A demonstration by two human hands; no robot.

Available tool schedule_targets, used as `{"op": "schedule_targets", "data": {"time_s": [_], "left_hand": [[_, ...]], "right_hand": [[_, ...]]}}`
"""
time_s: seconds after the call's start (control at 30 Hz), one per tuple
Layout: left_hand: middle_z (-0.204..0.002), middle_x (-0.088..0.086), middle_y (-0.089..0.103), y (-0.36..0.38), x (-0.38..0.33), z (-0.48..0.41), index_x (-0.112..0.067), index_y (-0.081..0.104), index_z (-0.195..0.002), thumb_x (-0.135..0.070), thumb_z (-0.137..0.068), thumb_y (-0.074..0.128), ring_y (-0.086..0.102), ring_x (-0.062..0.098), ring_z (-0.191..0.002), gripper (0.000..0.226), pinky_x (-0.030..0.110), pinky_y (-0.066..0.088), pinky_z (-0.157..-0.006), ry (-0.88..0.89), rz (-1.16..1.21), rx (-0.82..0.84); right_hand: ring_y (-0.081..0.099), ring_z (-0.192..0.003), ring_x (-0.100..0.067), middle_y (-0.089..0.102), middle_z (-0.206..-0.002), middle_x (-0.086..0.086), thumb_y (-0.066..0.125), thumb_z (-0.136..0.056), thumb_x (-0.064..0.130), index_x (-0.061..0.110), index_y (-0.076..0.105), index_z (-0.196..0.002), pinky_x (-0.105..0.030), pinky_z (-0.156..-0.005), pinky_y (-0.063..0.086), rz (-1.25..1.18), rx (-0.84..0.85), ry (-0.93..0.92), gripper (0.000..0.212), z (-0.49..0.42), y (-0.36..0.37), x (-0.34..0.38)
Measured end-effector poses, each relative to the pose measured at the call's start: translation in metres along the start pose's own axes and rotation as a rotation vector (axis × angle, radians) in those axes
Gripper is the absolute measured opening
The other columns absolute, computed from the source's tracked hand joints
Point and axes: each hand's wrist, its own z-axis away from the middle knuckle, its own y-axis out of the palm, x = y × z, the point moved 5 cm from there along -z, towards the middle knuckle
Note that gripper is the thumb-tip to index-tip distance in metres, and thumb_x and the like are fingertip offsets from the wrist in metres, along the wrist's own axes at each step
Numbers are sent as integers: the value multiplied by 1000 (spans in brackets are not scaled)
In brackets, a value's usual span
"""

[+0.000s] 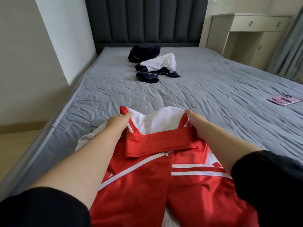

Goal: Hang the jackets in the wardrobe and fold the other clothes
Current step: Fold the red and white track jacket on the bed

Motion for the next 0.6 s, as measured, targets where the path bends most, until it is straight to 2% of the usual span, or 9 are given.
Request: {"op": "schedule_targets", "data": {"time_s": [0.1, 0.2, 0.23, 0.27, 0.33, 0.37, 0.43, 0.5, 0.6], "left_hand": [[-92, 10, 64, -1, 17, -6, -7, 61, -99, -36, -93, 55, 62, 23, -80, 30, 37, 52, -75, -88, 401, 98], [-74, 5, 57, -18, 46, -15, -13, 54, -78, -31, -97, 50, 55, 18, -65, 27, 34, 49, -63, -182, 578, 39], [-68, 4, 56, -22, 52, -17, -13, 52, -73, -30, -97, 51, 53, 18, -63, 29, 34, 48, -63, -186, 561, 27], [-62, 4, 55, -23, 54, -17, -13, 52, -70, -29, -95, 53, 52, 17, -60, 30, 34, 48, -62, -179, 525, 38], [-63, 4, 57, -22, 49, -17, -12, 56, -73, -27, -90, 58, 54, 19, -61, 23, 32, 48, -58, -129, 398, 61], [-71, 7, 60, -24, 46, -17, -11, 60, -81, -29, -86, 61, 58, 23, -66, 19, 33, 51, -61, -90, 329, 33], [-91, 14, 66, -34, 42, -17, -5, 64, -96, -36, -79, 65, 64, 31, -84, 36, 44, 56, -77, -14, 213, -105], [-97, 20, 67, -44, 35, -17, -2, 65, -90, -42, -74, 66, 65, 37, -91, 43, 50, 53, -85, 86, 150, -213], [-82, 12, 65, -48, 21, -12, -6, 60, -74, -45, -75, 66, 64, 34, -86, 39, 39, 52, -79, 204, -5, -300]], "right_hand": [[47, -53, -24, 54, -55, -7, 52, -90, 14, 9, 53, -63, -23, -45, 34, 13, -14, -71, 27, -9, -3, 6], [66, -90, -22, 69, -92, -5, 54, -88, 8, 12, 65, -86, -18, -48, 34, 242, -186, -87, 12, -21, -28, -4], [68, -87, -18, 69, -85, -5, 52, -89, 6, 12, 63, -80, -16, -46, 32, 264, -230, -82, 15, -25, -37, -10], [69, -68, -14, 67, -65, -5, 49, -89, 3, 11, 56, -68, -14, -40, 31, 70, -217, -23, 24, -31, -40, -22], [50, -28, -10, 49, -31, -2, 42, -90, 1, 6, 47, -55, -13, -29, 29, -132, -178, -26, 35, -29, -38, -25], [44, -23, -12, 47, -28, -2, 41, -90, 8, 4, 49, -54, -14, -29, 30, -165, -184, -24, 37, -27, -37, -23], [47, -29, -18, 53, -34, -5, 38, -91, 31, 2, 55, -55, -19, -36, 33, -74, -109, -8, 50, -22, -25, -15], [51, -42, -23, 60, -43, -9, 35, -89, 51, 2, 58, -59, -24, -48, 36, 24, 42, 46, 62, -13, -11, -9], [58, -63, -23, 64, -69, -8, 50, -84, 55, 11, 60, -82, -29, -58, 43, -29, 214, 110, 45, -6, 10, -5]]}}
